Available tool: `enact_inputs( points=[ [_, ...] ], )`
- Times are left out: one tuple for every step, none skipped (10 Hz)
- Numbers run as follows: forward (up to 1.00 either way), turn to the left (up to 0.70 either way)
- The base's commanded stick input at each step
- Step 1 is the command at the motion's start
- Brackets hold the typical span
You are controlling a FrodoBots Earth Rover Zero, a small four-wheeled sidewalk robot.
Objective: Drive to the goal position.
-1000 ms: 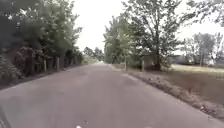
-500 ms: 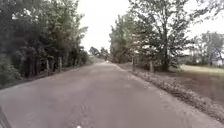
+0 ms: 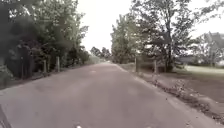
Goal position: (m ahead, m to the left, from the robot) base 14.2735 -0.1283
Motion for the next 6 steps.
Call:
enact_inputs(
  points=[
    [1.0,-0.06],
    [1.0,-0.06],
    [1.0,-0.06],
    [1.0,-0.06],
    [1.0,-0.05],
    [1.0,-0.05]
  ],
)
